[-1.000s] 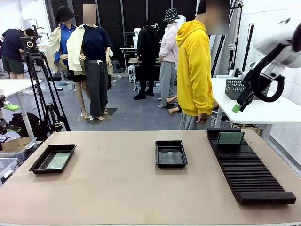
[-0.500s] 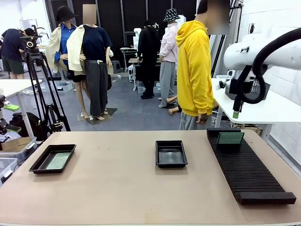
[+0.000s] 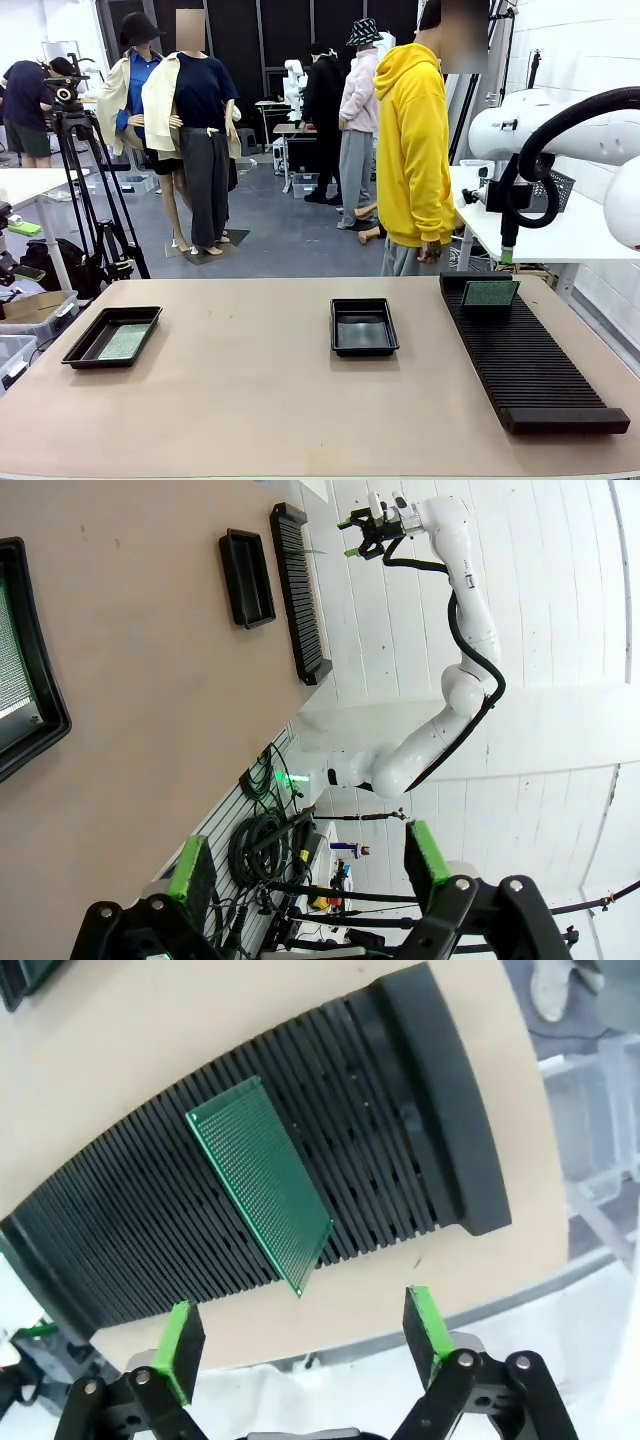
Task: Inspect and transfer BCBs to ESD trays.
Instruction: Pick up the Blank PCB from the PCB Rack and place it in the right ESD tray.
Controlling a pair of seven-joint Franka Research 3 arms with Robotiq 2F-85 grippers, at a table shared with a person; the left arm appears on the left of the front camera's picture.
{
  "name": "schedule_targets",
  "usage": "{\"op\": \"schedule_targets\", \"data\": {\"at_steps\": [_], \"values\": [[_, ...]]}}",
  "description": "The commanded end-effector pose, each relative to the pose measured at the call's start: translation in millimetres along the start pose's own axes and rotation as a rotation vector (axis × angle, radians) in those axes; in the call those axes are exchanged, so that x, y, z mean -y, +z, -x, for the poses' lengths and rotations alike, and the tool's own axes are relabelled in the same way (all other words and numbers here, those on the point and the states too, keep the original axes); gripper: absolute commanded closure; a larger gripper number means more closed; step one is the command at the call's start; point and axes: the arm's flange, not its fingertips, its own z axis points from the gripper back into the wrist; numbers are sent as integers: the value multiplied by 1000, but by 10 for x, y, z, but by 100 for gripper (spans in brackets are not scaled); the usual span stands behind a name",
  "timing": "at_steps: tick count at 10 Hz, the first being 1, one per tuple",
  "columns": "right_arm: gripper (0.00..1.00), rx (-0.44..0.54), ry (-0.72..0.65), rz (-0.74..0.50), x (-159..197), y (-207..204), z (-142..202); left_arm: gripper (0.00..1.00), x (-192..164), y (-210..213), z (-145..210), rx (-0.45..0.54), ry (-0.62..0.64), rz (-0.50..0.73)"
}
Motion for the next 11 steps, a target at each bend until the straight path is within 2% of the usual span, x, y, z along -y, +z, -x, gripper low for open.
{"op": "schedule_targets", "data": {"at_steps": [1, 4, 11], "values": [[0, -8, 53, 9, -83, -124, 25, 0, 8, 16, 3, 6, -2, -11], [0, 59, 65, 24, -260, -340, 16, 0, 8, 16, 3, 6, -2, -11], [0, 62, 122, -10, -333, -718, -134, 0, 8, 16, 3, 6, -2, -11]]}}
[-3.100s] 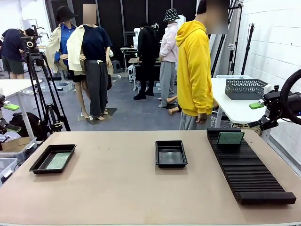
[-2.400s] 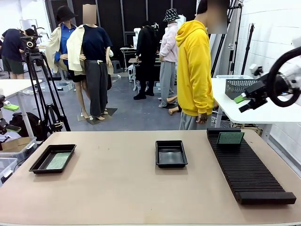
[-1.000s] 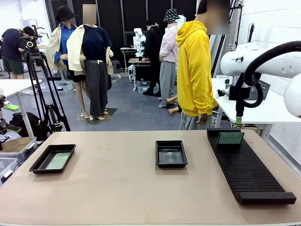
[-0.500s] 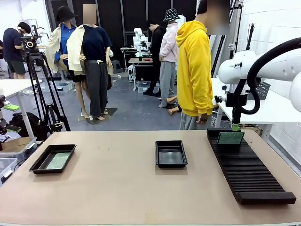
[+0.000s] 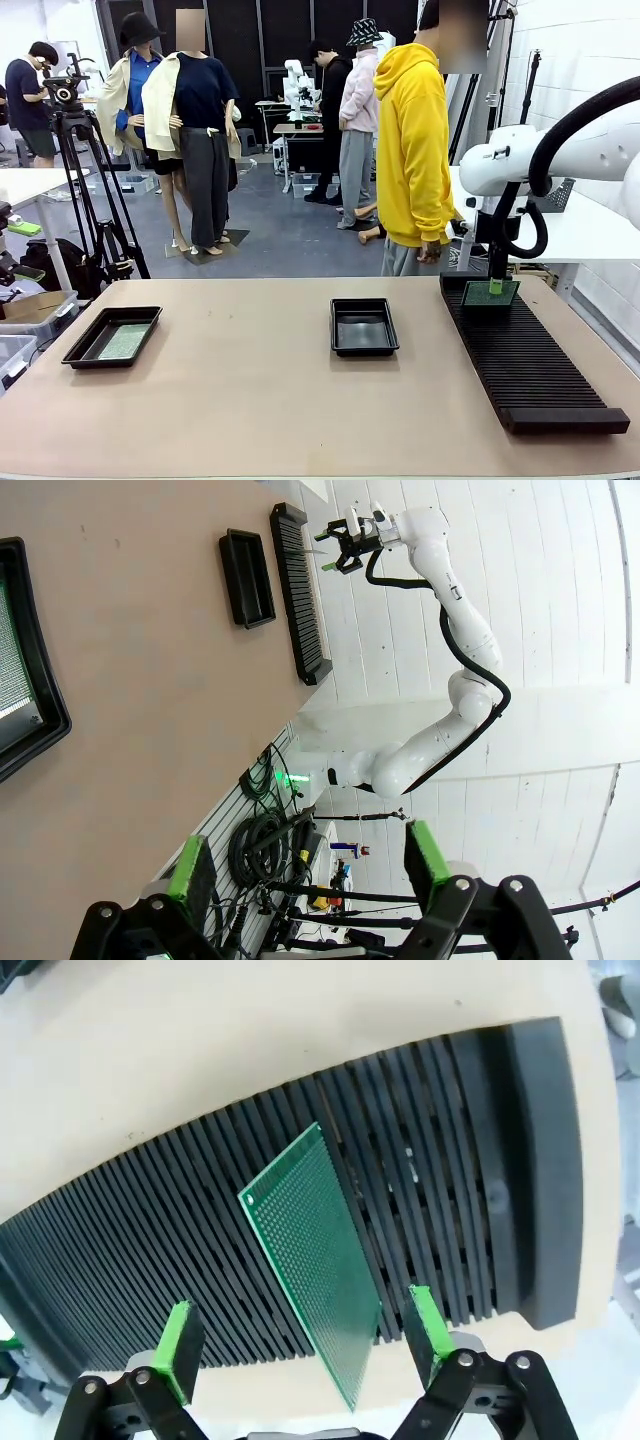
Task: Inspect and transfer BCBs to ESD trays.
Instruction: Pick up the Blank PCB from the PCB Rack and place it in the right ESD tray.
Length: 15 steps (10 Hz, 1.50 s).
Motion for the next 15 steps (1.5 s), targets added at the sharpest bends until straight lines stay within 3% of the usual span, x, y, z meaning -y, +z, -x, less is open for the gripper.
{"op": "schedule_targets", "data": {"at_steps": [1, 4, 5, 11, 15], "values": [[0, 36, 35, -8, -48, -92, 37, 0, 8, 16, 3, 6, -2, -11], [0, 64, 22, -20, -25, -75, 51, 0, 8, 16, 3, 6, -2, -11], [0, -1, 17, -16, -8, -87, -1, 0, 8, 16, 3, 6, -2, -11], [0, 7, 12, -19, -4, -83, 11, 0, 8, 16, 3, 6, -2, -11], [0, -62, 143, 167, -80, -97, -20, 0, 8, 16, 3, 6, -2, -11]]}}
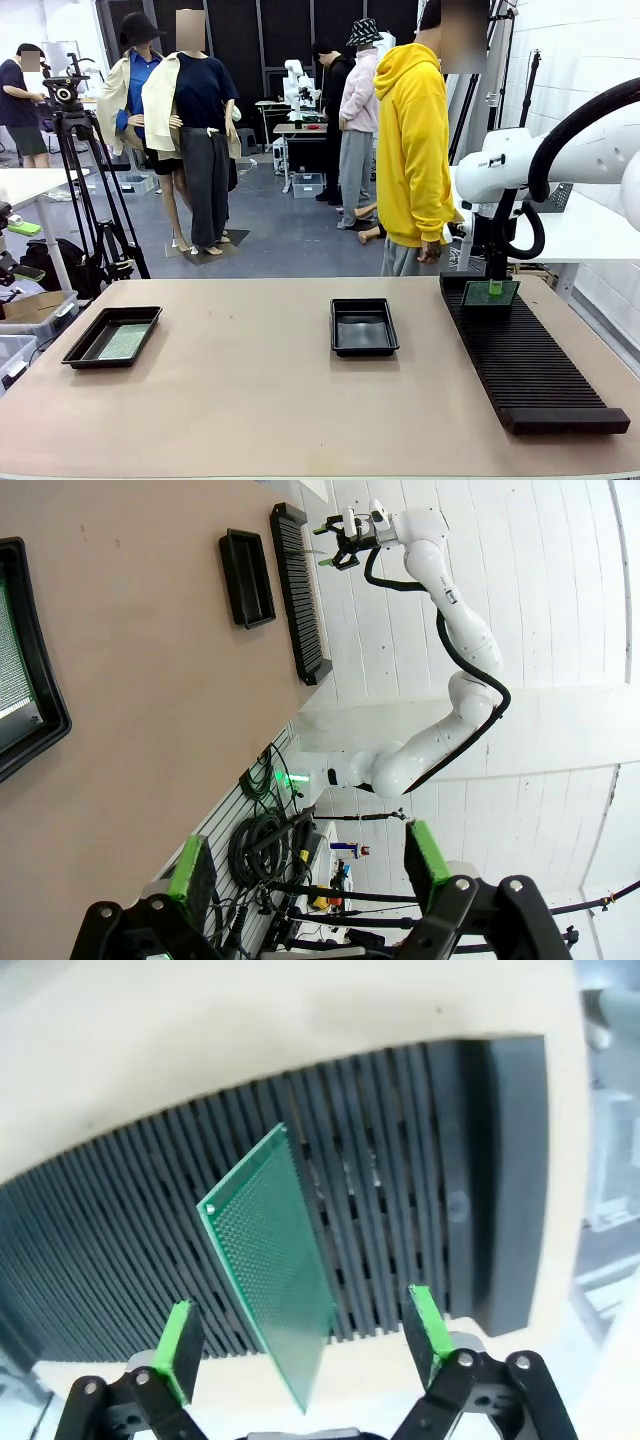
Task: Inspect and transfer BCBs to ESD trays.
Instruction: Pick up the Blank PCB from the PCB Rack and place it in the right ESD tray.
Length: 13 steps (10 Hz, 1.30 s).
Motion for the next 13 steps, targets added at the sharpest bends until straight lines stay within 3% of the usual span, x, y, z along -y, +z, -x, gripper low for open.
{"op": "schedule_targets", "data": {"at_steps": [1, 5, 13], "values": [[0, -17, 80, 73, -122, -87, 49, 0, 8, 16, 3, 6, -2, -11], [0, 49, 219, 92, -102, -162, 172, 0, 8, 16, 3, 6, -2, -11], [0, 105, 193, 115, -205, -210, 215, 0, 8, 16, 3, 6, -2, -11]]}}
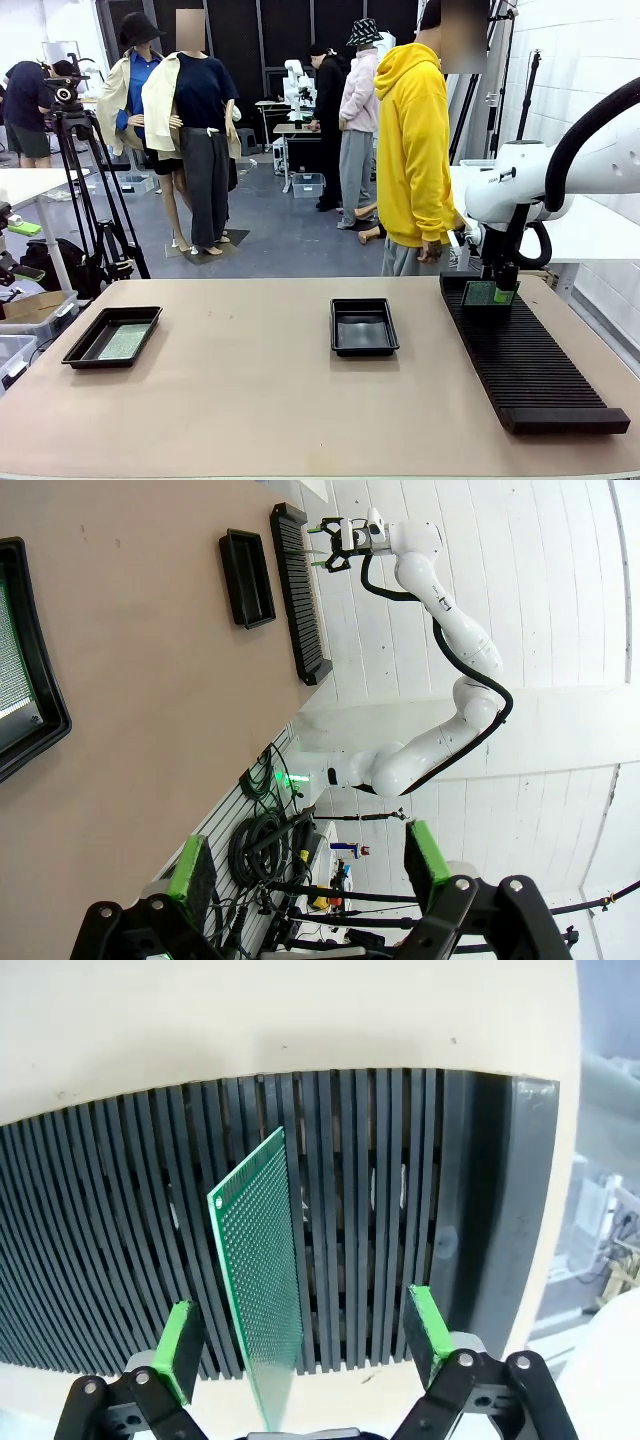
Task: Inspect and transfer BCBs to ESD trays.
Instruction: Pick up the Blank PCB from the PCB Rack and place it in the right ESD tray.
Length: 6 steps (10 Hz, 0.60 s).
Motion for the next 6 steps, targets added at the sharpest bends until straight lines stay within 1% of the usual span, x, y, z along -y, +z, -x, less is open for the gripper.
{"op": "schedule_targets", "data": {"at_steps": [1, 3, 6], "values": [[0, 25, 5, 16, -108, 28, 56, 0, 8, 15, 2, 6, -2, -11], [0, 24, -10, 18, -110, 71, 112, 0, 8, 15, 2, 6, -2, -11], [0, 19, -4, 17, -95, 111, 89, 0, 8, 15, 2, 6, -2, -11]]}}
